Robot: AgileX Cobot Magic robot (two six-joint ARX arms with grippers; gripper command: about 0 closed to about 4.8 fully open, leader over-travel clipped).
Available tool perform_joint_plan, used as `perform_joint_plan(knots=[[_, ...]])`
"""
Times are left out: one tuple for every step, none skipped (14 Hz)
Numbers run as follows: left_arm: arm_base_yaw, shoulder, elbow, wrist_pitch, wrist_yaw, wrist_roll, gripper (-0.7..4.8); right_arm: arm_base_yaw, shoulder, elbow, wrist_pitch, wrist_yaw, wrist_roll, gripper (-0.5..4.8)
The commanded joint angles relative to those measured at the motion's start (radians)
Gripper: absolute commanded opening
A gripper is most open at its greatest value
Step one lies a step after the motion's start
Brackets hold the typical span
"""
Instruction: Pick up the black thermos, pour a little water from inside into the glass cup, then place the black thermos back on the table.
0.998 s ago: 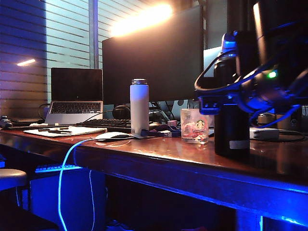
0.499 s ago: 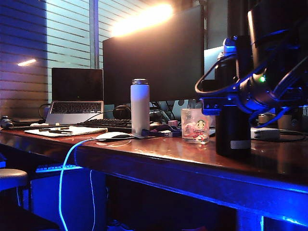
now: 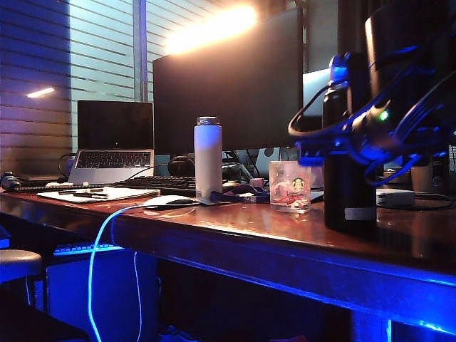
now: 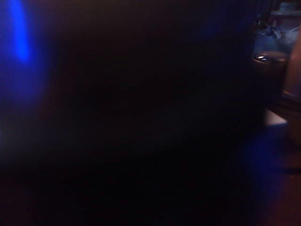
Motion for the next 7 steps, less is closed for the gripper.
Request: perform_joint_plan(knots=[[-0.001, -0.003, 0.003, 0.005, 0.003, 0.001, 0.23, 0.000, 0.018, 0.017, 0.005, -0.005, -0.009, 4.79], [-0.001, -0.003, 0.003, 0.005, 0.003, 0.001, 0.23, 0.000, 0.018, 0.017, 0.005, -0.005, -0.009, 4.79], [-0.001, -0.003, 0.003, 0.005, 0.002, 0.001, 0.22, -0.005, 0.018, 0.017, 0.005, -0.004, -0.009, 4.79], [-0.001, -0.003, 0.003, 0.004, 0.003, 0.001, 0.23, -0.010, 0.018, 0.017, 0.005, 0.000, -0.009, 4.79], [-0.001, -0.003, 0.003, 0.003, 0.003, 0.001, 0.23, -0.015, 0.018, 0.018, 0.005, -0.001, -0.009, 4.79], [-0.001, -0.003, 0.003, 0.003, 0.003, 0.001, 0.22, -0.021, 0.018, 0.018, 0.005, -0.002, -0.008, 4.79], [-0.001, -0.003, 0.003, 0.002, 0.003, 0.001, 0.23, -0.021, 0.018, 0.018, 0.005, -0.001, -0.008, 4.79]])
